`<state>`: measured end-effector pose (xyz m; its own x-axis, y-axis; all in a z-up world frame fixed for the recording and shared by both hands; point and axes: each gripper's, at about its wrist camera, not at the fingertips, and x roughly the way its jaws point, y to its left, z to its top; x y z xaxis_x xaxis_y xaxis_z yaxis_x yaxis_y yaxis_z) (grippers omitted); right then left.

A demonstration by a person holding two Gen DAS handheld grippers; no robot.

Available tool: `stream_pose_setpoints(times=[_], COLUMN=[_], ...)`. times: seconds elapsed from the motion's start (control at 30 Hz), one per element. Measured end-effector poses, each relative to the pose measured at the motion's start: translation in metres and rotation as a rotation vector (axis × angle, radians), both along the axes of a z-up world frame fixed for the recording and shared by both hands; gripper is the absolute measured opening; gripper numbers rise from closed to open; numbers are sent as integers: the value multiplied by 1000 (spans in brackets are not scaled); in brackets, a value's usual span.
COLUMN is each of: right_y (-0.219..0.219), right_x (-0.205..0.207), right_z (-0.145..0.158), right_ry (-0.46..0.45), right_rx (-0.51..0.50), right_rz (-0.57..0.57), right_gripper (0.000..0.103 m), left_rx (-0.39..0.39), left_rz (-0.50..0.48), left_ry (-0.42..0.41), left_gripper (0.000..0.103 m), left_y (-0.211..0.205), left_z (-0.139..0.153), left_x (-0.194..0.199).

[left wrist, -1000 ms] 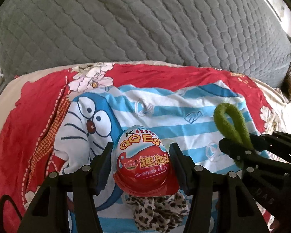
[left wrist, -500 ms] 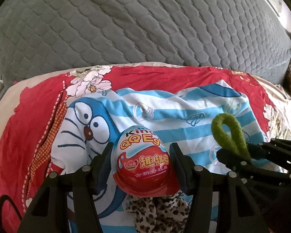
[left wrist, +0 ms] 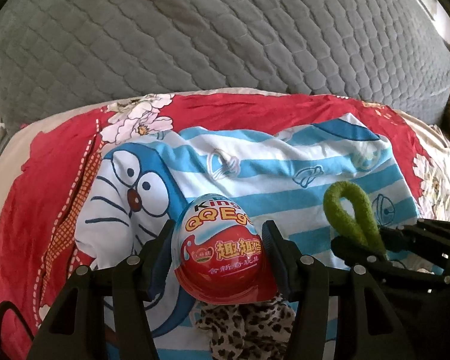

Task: Organize objects
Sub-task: 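Lower the egg beside the leopard scrunchie while the right tool lowers the hair tie, then open the left tool to release the red egg onto the shirt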

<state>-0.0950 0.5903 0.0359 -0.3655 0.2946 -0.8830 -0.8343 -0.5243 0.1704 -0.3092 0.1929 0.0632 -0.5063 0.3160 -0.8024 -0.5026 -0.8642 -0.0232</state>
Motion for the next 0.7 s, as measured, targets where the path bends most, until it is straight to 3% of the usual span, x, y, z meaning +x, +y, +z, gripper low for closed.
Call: stream_pose_setpoints(times=[0.57, 0.7], right_y=[-1, -1], right_x=[0, 1], right_z=[-8, -8], right_ry=[-24, -26], right_rx=[-18, -21], right_rz=[-3, -7], right_gripper=[30, 31], left_rx=[-32, -41], left_rz=[2, 15], left_ry=[-36, -18], left_gripper=[60, 70], left_y=[-7, -10], left_z=[-6, -1], left_x=[-6, -7])
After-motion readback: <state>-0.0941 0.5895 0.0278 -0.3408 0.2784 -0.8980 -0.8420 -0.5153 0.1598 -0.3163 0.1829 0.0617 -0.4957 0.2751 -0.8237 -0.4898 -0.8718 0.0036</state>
